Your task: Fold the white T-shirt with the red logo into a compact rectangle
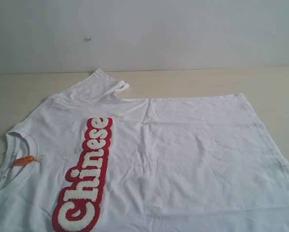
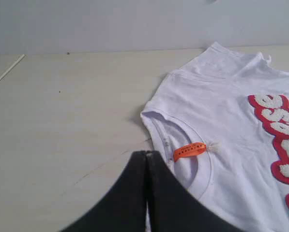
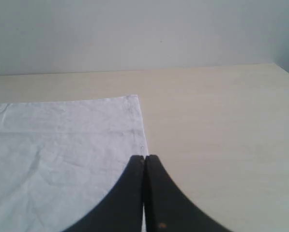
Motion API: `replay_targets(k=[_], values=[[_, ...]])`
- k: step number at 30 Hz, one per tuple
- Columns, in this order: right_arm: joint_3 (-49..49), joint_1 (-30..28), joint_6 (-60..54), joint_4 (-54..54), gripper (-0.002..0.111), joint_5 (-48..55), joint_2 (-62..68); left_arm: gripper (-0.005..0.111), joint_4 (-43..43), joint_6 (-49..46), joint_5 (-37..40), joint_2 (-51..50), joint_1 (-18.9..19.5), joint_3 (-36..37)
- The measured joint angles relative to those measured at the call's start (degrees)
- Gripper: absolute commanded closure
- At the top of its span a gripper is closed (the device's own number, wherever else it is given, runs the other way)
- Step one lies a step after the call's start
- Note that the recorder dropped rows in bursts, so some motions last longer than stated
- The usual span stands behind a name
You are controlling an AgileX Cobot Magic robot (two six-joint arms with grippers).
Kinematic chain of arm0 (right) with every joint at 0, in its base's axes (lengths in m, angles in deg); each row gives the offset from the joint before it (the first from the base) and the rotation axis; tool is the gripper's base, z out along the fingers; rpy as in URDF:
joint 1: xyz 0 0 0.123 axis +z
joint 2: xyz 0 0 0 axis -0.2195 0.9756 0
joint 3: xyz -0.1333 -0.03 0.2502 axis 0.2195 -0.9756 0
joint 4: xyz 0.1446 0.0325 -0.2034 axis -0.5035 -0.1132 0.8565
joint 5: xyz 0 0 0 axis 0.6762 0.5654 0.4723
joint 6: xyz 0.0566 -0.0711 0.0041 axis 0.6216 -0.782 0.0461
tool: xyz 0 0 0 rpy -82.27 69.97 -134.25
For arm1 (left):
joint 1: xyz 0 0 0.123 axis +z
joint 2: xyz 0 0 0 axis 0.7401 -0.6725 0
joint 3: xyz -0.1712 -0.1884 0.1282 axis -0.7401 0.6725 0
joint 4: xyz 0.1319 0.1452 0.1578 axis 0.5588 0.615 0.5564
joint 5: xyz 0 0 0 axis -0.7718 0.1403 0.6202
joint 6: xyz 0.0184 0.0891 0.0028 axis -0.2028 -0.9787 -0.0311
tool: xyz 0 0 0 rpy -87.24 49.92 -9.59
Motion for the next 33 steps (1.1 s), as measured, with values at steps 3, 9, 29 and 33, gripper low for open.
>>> replay_targets(k=[3,9,29,33], values=[[0.0,0.0,0.0,0.0,0.108,0.0,0.0,0.107,0.0,0.0,0.0,0.0,0.0,0.0],[0.0,0.0,0.0,0.0,0.108,0.0,0.0,0.107,0.0,0.0,0.0,0.0,0.0,0.0],[0.0,0.0,0.0,0.0,0.108,0.0,0.0,0.107,7.13,-6.83,0.0,0.0,0.0,0.0],[0.0,0.0,0.0,0.0,0.108,0.0,0.0,0.107,6.99,-6.92,-0.17,0.0,0.0,0.0]])
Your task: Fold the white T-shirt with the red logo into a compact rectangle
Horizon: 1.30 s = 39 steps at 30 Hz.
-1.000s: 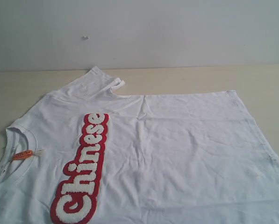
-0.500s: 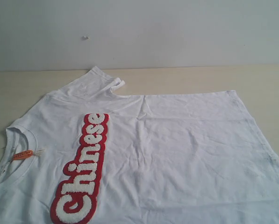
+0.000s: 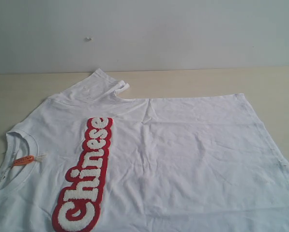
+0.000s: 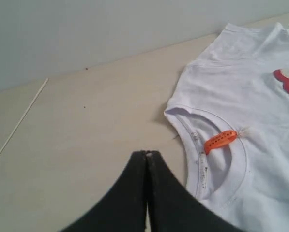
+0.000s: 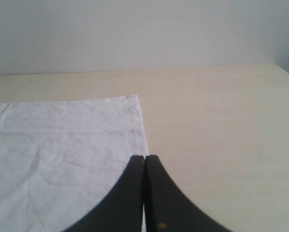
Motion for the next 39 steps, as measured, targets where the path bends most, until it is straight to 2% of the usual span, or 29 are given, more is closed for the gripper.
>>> replay_targets(k=[5,15,24,28,33,39], values=[[0.0,0.0,0.0,0.0,0.108,0.0,0.0,0.107,-2.09,0.0,-5.26,0.0,0.0,0.0],[0.0,0.0,0.0,0.0,0.108,0.0,0.0,0.107,-3.48,0.0,-22.18,0.0,0.0,0.0],[0.0,0.0,0.0,0.0,0.108,0.0,0.0,0.107,-3.62,0.8,-23.85,0.0,0.0,0.0],[0.0,0.0,-0.37,0.92,0.108,-0.55,0.0,0.107,-4.13,11.91,-23.85,0.0,0.0,0.0],[0.0,0.0,-0.37,1.54,0.108,-6.27,0.0,0.107,-4.4,33.46,-23.85,0.0,0.0,0.0],[0.0,0.0,6.12,-5.44,0.108,-18.24,0.0,0.107,-4.53,41.08,-25.26,0.0,0.0,0.14]])
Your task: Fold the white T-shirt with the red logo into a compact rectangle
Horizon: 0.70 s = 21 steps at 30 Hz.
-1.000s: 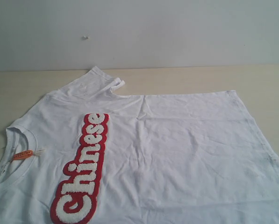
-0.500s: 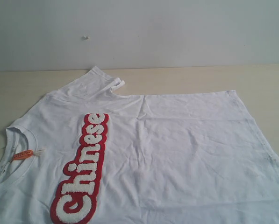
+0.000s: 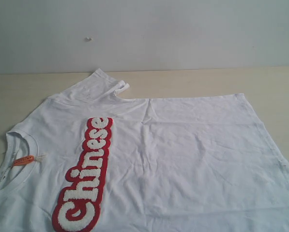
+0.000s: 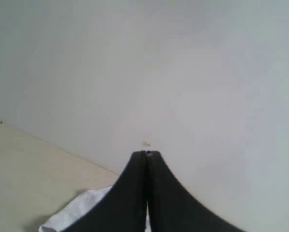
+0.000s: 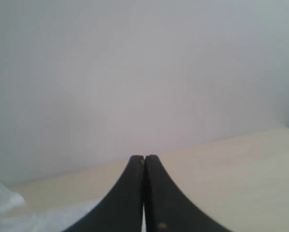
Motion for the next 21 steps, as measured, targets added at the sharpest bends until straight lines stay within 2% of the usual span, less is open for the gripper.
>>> replay_targets(k=[5,13,17,21], values=[[0.0,0.0,6.7,-8.87,0.108,-5.76,0.0,0.107,0.0,1.48,-3.82,0.0,0.0,0.0],[0.0,0.0,13.55,-11.07,0.108,-7.64,0.0,0.107,0.53,10.16,-5.23,0.0,0.0,0.0],[2.85,0.53,13.39,-8.52,0.108,-5.28,0.0,0.107,4.84,15.87,1.02,0.1,-0.2,-4.02],[11.9,1.3,8.56,-5.01,0.108,0.0,2.02,0.107,8.77,13.2,10.33,-1.29,-3.1,-12.45]])
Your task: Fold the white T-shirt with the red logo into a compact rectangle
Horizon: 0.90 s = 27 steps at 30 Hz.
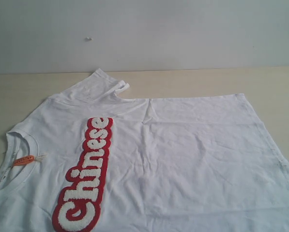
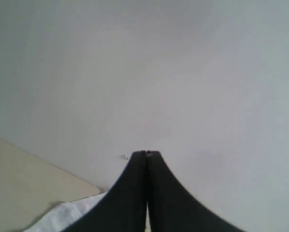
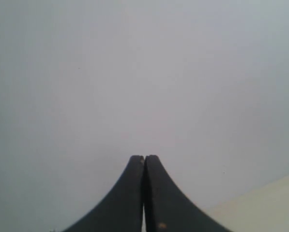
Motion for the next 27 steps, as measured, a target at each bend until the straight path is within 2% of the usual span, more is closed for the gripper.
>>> replay_targets(k=[6,12,20,25,27], values=[[12.79,0.35,-5.88,1.04,0.108,3.7,9.25,0.107,0.61,-11.77,10.59,-9.98,-6.27,-12.09],[24.65,4.6,-17.82,1.39,0.108,7.45,20.31,0.107,0.61,-25.47,20.64,-22.86,-11.09,-25.75],[42.26,6.76,-36.28,1.64,0.108,27.43,38.65,0.107,-6.06,-44.46,32.23,-41.99,-12.0,-45.49],[49.5,6.76,-52.42,1.88,0.108,38.35,47.9,0.107,-11.2,-64.89,46.0,-54.92,-12.0,-57.94],[51.26,6.76,-57.45,1.88,0.108,40.93,50.83,0.107,-12.04,-71.1,49.55,-59.08,-12.0,-60.66]])
